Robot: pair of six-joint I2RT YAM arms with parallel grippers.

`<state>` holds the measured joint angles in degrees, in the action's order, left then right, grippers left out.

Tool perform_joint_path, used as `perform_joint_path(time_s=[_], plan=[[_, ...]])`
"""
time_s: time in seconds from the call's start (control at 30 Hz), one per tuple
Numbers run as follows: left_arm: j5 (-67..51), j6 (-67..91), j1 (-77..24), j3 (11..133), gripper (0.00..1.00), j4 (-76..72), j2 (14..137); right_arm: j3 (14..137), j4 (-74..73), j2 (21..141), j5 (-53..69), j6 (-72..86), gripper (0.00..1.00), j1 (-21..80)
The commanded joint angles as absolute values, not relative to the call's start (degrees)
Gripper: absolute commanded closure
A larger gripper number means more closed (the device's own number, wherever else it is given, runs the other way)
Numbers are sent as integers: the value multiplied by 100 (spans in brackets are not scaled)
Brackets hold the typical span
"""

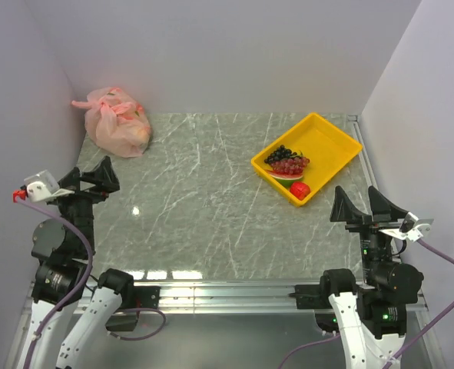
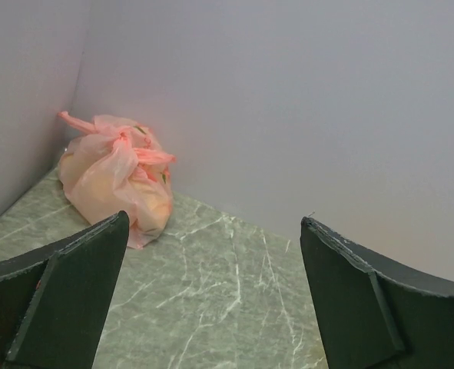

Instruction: Untie the knot of the plastic bag and take out the fruit

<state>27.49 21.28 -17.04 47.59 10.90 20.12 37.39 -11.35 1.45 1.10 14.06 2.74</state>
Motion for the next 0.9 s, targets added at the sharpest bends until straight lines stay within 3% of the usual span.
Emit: perform_joint_path(time_s=[0.0,0.2,0.47,0.6,0.87], plan=[[2733,2276,-1714,5001,1,1177,2328,3797,-1046,53,149,1441,0,299],[2593,2531,-1705,5299,1,1415,3110,3762,-1090,228,351,1696,0,334],[2409,3084,-1600,6468,1,1995,5824,4069,-1739,703,290,1565,0,501],[1454,3742,-749,6838,1,1724,7159,4122,-1863,756,474,1494,0,536],[1906,4087,281,7672,1,853,9182,3850,-1697,677,755,1643,0,580]])
